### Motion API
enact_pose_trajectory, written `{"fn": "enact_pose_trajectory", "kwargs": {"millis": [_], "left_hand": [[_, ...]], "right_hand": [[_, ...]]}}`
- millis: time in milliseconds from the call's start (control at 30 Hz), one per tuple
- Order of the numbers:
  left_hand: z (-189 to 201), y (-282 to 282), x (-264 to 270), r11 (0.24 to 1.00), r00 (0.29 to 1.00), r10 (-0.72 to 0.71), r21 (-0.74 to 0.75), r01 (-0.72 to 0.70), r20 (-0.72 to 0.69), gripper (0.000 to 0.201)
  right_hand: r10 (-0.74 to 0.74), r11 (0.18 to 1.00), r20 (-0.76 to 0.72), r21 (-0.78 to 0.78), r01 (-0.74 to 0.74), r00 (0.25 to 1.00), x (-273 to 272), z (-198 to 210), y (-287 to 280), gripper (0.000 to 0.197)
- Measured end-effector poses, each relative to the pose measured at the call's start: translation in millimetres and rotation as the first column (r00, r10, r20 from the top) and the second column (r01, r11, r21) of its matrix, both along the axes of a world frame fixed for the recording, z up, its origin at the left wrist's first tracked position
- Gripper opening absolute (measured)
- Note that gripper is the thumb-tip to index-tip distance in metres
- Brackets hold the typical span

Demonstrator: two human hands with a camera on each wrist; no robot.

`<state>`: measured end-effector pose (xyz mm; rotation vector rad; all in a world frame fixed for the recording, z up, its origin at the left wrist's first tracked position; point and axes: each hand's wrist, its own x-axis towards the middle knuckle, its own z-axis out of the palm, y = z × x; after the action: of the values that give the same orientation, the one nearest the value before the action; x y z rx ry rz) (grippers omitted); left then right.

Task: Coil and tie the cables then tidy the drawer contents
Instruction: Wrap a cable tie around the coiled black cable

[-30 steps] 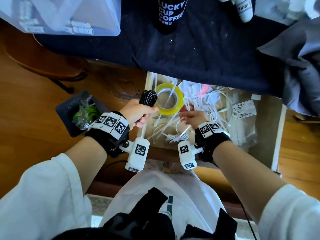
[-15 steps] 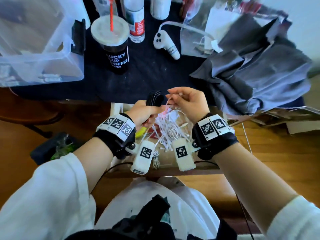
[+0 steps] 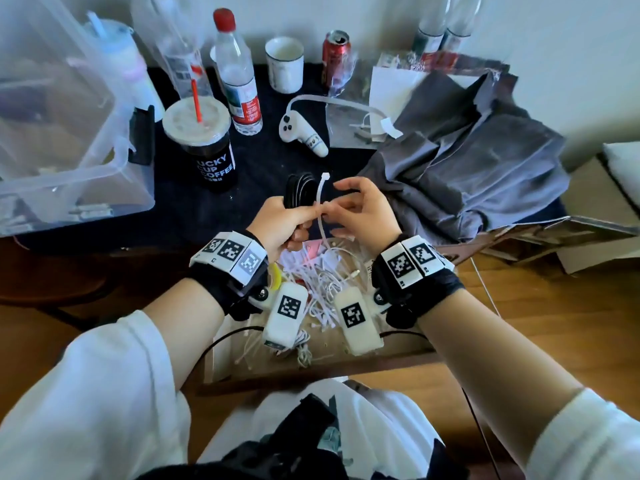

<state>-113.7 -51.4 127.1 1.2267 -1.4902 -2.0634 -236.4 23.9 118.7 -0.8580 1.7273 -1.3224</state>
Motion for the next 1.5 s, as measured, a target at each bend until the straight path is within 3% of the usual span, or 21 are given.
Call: {"fn": "enact_pose_trajectory", "kwargs": {"millis": [100,200,300,400,500,600,800,1000,1167,1367,1433,1500], "left_hand": [[2,-3,-2,0.996,0.997,0.071,-0.052,-0.072,-0.033,0.015],[4,-4,-3,0.992,0.995,0.086,-0.084,-0.091,-0.057,0.018],[4,-4,-4,0.993,0.995,0.073,-0.091,-0.079,-0.075,0.016],[5,-4,-4,0.996,0.996,0.032,-0.08,-0.04,-0.089,0.009],[8,-5,-1,0.995,0.992,-0.076,-0.066,0.069,-0.097,0.014],[12,-3,-1,0.974,0.97,-0.215,-0.092,0.205,-0.113,0.017],[22,-2,-5,0.943,0.943,-0.32,-0.124,0.309,-0.086,0.016],[21,-6,-3,0.944,0.939,-0.329,-0.058,0.325,-0.1,0.024],[20,-7,-6,0.974,0.967,-0.224,-0.016,0.224,-0.125,0.014],[18,-15,-5,0.996,0.987,-0.072,0.036,0.077,-0.142,0.021],[19,-15,-5,0.998,0.985,-0.052,0.033,0.058,-0.163,0.019],[20,-15,-6,0.999,0.984,-0.024,0.036,0.031,-0.178,0.029]], "right_hand": [[0.166,0.965,0.031,0.203,-0.169,0.986,5,0,4,0.017],[0.253,0.942,0.135,0.191,-0.276,0.958,8,4,6,0.021],[0.216,0.958,0.184,0.152,-0.245,0.959,7,4,5,0.022],[0.1,0.989,0.211,0.09,-0.121,0.972,3,5,4,0.02],[-0.007,1.0,0.176,0.021,0.004,0.984,-5,9,2,0.02],[-0.036,0.999,0.057,0.031,0.034,0.998,-13,11,2,0.021],[0.19,0.976,-0.19,0.139,-0.165,0.963,-18,19,8,0.019],[0.259,0.958,-0.27,0.191,-0.212,0.927,-27,26,17,0.009],[0.294,0.95,-0.184,0.164,-0.266,0.938,-29,32,18,0.005],[0.421,0.907,0.02,-0.007,-0.421,0.907,-27,51,20,0.024],[0.442,0.895,0.052,-0.083,-0.437,0.895,-25,54,19,0.025],[0.419,0.902,0.03,-0.13,-0.412,0.907,-21,54,16,0.029]]}}
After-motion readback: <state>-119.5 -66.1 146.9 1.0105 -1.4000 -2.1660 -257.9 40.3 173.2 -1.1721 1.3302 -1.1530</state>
